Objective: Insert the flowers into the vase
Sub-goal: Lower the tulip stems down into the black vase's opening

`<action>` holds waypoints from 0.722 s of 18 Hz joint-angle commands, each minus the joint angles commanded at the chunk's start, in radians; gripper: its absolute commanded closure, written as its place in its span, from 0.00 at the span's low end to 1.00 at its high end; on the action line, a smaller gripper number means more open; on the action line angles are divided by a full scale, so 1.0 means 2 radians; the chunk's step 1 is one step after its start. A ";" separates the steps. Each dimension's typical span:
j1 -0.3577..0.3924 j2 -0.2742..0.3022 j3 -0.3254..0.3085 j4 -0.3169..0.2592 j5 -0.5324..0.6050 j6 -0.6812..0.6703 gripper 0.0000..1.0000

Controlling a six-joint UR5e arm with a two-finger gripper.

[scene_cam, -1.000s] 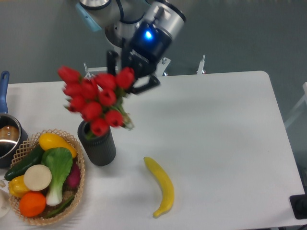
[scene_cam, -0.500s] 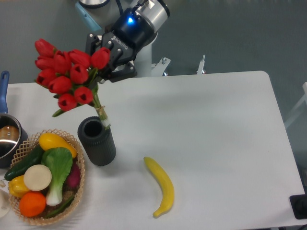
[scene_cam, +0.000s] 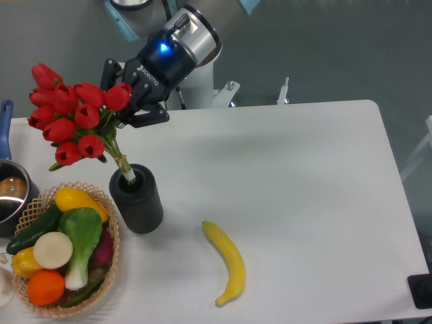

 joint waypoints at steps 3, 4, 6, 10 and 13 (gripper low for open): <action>-0.001 -0.014 -0.004 0.006 0.005 0.008 1.00; -0.001 -0.021 -0.008 0.008 0.005 0.009 1.00; -0.001 -0.028 -0.017 0.008 0.005 0.020 1.00; -0.005 -0.033 -0.034 0.008 0.018 0.041 0.97; -0.007 -0.032 -0.051 0.008 0.027 0.054 0.88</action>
